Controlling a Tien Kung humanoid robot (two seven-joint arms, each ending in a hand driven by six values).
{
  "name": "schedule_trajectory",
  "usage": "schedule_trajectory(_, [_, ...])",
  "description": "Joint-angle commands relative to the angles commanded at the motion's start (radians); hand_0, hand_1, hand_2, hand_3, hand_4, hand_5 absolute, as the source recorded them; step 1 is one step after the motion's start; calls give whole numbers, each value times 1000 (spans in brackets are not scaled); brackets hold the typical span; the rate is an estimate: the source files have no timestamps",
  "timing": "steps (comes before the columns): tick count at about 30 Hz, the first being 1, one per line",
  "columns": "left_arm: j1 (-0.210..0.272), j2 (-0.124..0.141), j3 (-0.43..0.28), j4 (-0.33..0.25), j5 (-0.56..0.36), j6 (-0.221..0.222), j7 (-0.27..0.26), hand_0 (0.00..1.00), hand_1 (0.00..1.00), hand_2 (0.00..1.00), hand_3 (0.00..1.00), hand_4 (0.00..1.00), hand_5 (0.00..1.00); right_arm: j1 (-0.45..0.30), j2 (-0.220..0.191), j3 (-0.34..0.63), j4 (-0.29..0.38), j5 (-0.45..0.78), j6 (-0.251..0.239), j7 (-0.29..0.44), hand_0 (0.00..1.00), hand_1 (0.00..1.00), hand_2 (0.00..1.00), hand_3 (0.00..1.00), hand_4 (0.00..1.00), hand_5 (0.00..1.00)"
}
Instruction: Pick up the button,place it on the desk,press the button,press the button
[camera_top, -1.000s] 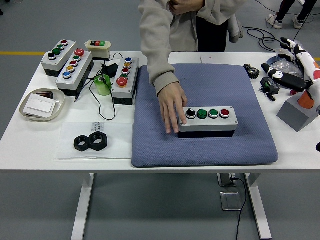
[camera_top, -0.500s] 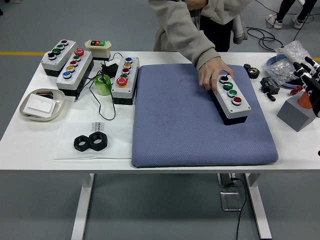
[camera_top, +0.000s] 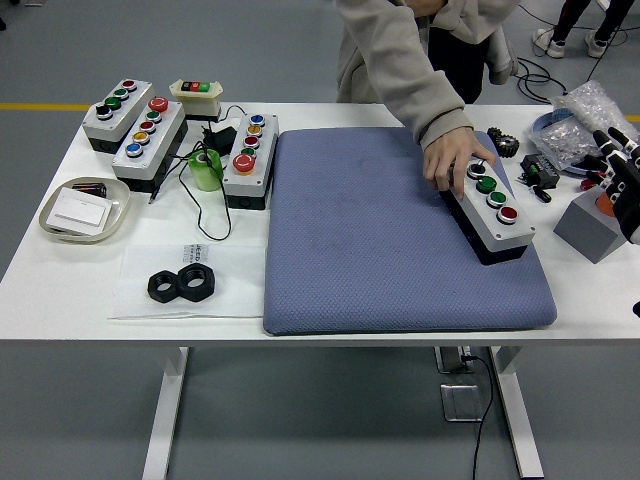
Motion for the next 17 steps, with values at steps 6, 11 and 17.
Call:
schedule_trajectory(6, [-4, 0, 5, 0, -8, 0, -2, 694, 673, 781, 813, 741, 998, 3, 0, -2, 0, 1, 0, -2, 954, 873, 929, 931, 729, 481])
schedule_trajectory(11, [-5, -1, 8, -1, -14, 0, -3, 694, 673, 781, 813, 741, 998, 4, 1, -2, 0, 0, -4, -3, 955, 873, 929, 930, 723, 486])
schedule_trajectory(17, [-6, -1, 15, -1, -24, 1, -6, 694, 673, 781, 813, 741, 998, 10, 4, -2, -1, -3, -9, -4, 955, 873, 929, 930, 723, 486])
